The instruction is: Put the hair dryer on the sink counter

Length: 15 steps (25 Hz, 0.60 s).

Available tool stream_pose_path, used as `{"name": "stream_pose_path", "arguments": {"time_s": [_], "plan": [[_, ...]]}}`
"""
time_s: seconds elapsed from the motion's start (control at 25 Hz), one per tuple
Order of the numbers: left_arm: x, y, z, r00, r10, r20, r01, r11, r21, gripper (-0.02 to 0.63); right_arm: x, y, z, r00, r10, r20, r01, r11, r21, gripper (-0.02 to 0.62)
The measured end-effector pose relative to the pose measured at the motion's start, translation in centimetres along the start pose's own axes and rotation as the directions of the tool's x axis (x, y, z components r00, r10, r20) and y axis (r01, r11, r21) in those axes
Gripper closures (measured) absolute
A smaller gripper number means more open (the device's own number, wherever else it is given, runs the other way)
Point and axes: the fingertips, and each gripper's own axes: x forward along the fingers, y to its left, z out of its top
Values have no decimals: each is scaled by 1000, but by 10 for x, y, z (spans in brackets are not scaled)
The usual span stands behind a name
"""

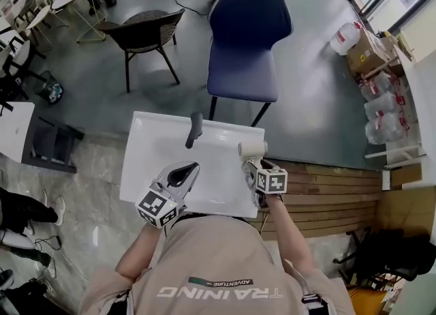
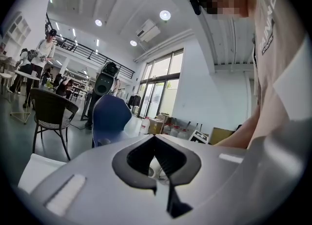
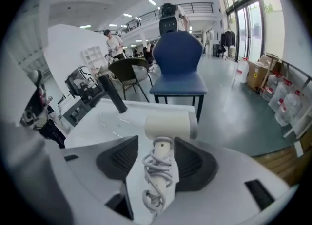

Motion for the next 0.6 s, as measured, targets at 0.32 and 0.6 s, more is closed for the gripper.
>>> {"name": "stream_pose_path", "arguments": {"time_s": [0.32,0.6], "plan": [[7,-30,2,1000,1,0,-1,1000,20,598,-75,40,36,917,237,320,-184,965,-187,535],[8,-59,2,1000,-4,-11,5,999,49,598,-128,71,49,828,380,413,-290,920,-265,581]]}}
